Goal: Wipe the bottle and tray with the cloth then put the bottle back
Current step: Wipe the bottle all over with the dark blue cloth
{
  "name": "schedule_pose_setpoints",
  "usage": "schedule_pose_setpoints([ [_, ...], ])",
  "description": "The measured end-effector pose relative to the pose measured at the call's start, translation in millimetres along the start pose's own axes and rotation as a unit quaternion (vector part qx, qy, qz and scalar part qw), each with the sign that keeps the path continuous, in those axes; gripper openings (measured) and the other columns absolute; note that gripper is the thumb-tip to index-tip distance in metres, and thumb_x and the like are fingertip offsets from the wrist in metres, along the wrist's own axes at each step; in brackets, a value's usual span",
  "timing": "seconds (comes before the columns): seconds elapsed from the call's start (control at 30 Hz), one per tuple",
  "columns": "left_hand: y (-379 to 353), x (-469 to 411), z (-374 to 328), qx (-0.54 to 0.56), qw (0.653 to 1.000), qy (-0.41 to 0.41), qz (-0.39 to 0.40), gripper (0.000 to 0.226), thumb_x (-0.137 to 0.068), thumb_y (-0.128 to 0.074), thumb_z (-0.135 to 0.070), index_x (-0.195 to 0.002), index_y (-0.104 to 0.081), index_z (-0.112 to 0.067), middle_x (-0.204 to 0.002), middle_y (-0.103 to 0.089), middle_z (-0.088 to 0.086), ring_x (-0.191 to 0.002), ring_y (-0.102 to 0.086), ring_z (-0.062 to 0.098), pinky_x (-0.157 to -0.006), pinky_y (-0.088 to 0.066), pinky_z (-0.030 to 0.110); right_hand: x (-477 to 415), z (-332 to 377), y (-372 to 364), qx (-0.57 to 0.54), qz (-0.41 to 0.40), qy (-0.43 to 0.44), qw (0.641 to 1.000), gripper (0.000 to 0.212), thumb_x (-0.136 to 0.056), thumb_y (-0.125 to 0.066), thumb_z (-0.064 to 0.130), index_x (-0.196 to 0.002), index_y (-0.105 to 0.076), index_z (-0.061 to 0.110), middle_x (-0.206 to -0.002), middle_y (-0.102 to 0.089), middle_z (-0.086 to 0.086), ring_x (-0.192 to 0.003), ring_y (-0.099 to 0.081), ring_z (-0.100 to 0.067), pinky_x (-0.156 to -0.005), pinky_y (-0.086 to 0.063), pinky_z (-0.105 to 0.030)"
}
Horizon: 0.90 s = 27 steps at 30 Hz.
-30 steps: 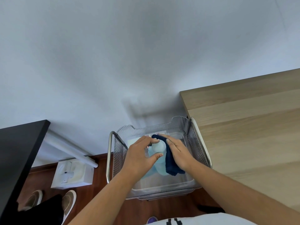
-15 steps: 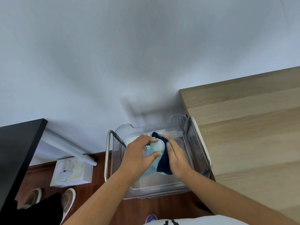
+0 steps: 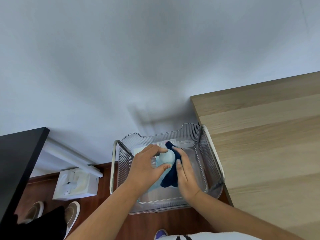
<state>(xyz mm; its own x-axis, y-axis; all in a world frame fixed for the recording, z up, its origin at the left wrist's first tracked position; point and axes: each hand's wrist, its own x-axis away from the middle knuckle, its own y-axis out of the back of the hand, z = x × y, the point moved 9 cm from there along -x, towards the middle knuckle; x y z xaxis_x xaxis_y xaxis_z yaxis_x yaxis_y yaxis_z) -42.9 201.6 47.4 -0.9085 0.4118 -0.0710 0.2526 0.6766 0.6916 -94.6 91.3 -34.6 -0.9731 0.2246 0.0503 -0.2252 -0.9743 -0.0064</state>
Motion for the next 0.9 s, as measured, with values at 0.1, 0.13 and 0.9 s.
schedule_pose_setpoints([
  [0.1, 0, 0, 1, 0.0, 1.0, 0.0, 0.003, 0.038, -0.067, -0.085, -0.026, -0.099, -0.066, -0.033, -0.096, -0.062, -0.025, -0.095, -0.06, -0.004, -0.078, -0.046, 0.009, -19, 4, 4, 0.004, 0.023, -0.007, 1.0, 0.03, -0.1, -0.034, 0.022, -0.121, -0.056, 0.019, -0.118, -0.062, -0.002, -0.108, -0.058, -0.011, -0.096, -0.046, -0.026],
  [0.13, 0, 0, 1, 0.0, 1.0, 0.001, 0.003, 0.038, -0.067, -0.085, -0.025, -0.099, -0.066, -0.032, -0.097, -0.062, -0.023, -0.095, -0.061, -0.002, -0.081, -0.047, 0.011, -27, 1, 5, -0.011, 0.035, -0.032, 0.999, 0.028, -0.103, -0.034, 0.02, -0.116, -0.058, 0.015, -0.113, -0.065, -0.008, -0.103, -0.06, -0.017, -0.095, -0.047, -0.034],
  [0.9, -4, 6, -2, -0.001, 1.0, 0.006, 0.003, 0.038, -0.069, -0.084, -0.025, -0.103, -0.067, -0.03, -0.1, -0.062, -0.024, -0.099, -0.06, -0.002, -0.087, -0.044, 0.008, -24, -45, 26, -0.178, -0.102, -0.204, 0.957, 0.032, -0.102, -0.036, 0.026, -0.091, -0.064, 0.016, -0.086, -0.067, -0.006, -0.073, -0.064, -0.013, -0.061, -0.052, -0.025],
])
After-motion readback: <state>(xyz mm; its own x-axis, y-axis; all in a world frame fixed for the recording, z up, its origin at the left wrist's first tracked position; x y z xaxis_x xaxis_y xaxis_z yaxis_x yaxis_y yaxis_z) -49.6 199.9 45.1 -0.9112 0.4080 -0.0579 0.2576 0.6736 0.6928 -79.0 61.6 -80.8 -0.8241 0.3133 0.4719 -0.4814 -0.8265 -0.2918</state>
